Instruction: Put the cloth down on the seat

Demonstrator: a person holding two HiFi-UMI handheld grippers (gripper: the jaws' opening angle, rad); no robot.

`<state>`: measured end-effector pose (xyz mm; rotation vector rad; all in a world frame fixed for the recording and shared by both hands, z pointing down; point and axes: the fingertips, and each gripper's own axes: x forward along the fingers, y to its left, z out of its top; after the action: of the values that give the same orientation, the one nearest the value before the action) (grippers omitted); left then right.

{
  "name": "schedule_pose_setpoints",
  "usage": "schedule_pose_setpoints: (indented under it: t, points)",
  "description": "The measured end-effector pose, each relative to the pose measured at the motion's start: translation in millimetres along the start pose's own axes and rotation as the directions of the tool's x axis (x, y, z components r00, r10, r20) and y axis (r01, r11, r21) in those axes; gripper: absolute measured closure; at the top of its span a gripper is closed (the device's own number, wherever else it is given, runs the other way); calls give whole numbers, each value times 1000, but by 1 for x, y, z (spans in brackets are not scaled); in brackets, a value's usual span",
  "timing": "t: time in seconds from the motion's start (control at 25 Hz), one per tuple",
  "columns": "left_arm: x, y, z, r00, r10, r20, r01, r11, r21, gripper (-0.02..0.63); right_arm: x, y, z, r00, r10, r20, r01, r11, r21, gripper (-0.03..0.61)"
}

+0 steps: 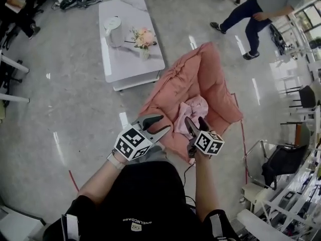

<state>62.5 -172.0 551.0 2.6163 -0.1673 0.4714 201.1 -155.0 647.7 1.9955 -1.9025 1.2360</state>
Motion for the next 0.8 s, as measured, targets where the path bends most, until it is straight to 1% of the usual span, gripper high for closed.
schedule_pose_setpoints:
  t: [0.08,0.2,0.4,0.56,0.8]
  points:
    - [-1,-2,9,999,-36,2,36,999,24,446,-11,17,13,997,26,66,-27,1000,15,233]
    - [-3,-9,19,997,-75,5,74,996,51,446,-31,42,28,987,62,145,-64,998,4,233]
    - [-6,-28,35,990,-138,-12,139,985,104,446,-69,76,51,959,108,260,-107,994,-17,233]
    - [-10,-40,53,986,-168,-8,167,975,143,446,-94,96,65,943,123,310,-119,992,-30,233]
    - [-11,-60,72,978,-209,1,206,961,183,446,-127,112,71,925,122,359,-106,992,-65,235]
